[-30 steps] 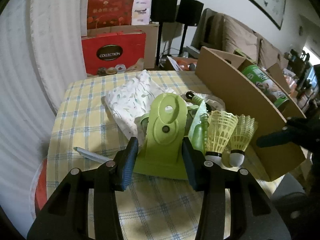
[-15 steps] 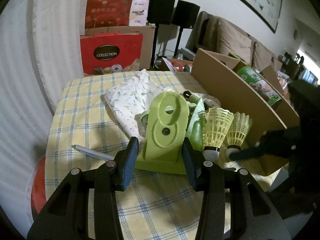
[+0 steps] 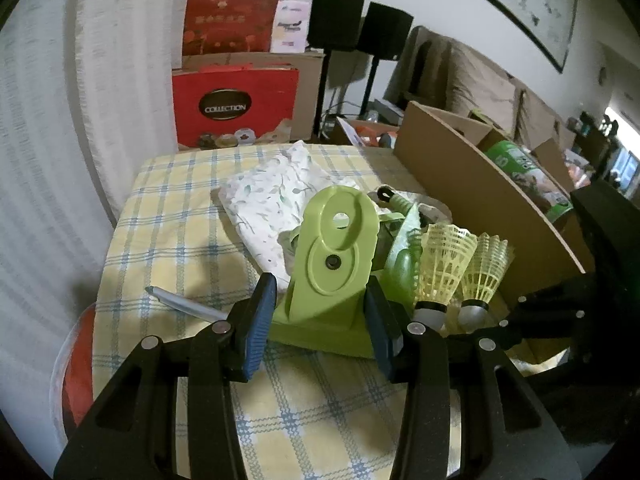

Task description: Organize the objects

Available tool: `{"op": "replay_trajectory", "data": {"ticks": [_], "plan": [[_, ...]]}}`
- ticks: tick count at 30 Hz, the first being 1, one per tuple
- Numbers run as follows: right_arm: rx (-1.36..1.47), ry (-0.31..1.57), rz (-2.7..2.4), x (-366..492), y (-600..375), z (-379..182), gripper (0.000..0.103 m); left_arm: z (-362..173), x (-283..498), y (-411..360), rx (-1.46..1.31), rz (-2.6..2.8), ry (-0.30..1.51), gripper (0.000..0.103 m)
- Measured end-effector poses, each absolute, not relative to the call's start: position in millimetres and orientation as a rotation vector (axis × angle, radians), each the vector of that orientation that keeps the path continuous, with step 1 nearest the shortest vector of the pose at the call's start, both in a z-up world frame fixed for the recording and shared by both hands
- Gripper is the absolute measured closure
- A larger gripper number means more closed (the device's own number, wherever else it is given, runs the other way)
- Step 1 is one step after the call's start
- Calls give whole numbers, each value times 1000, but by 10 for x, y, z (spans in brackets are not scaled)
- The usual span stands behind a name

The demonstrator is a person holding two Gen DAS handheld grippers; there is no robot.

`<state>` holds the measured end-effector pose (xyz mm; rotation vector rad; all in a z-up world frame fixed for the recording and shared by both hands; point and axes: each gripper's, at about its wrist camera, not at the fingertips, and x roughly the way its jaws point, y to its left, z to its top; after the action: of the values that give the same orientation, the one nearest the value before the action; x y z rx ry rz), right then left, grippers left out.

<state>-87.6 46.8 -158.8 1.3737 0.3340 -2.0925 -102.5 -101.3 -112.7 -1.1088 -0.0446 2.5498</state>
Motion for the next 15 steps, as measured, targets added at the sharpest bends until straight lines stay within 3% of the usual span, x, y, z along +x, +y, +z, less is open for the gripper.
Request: {"op": "replay_trajectory", "data": {"ticks": [3, 15], "plan": [[1372, 284, -2097, -933, 502, -1567, 88, -1099, -1039, -1013, -1127, 2564, -40, 62], [1276, 168, -2057, -697, 647, -1182, 89, -690, -973, -1005, -1093, 2545, 15, 62]]}}
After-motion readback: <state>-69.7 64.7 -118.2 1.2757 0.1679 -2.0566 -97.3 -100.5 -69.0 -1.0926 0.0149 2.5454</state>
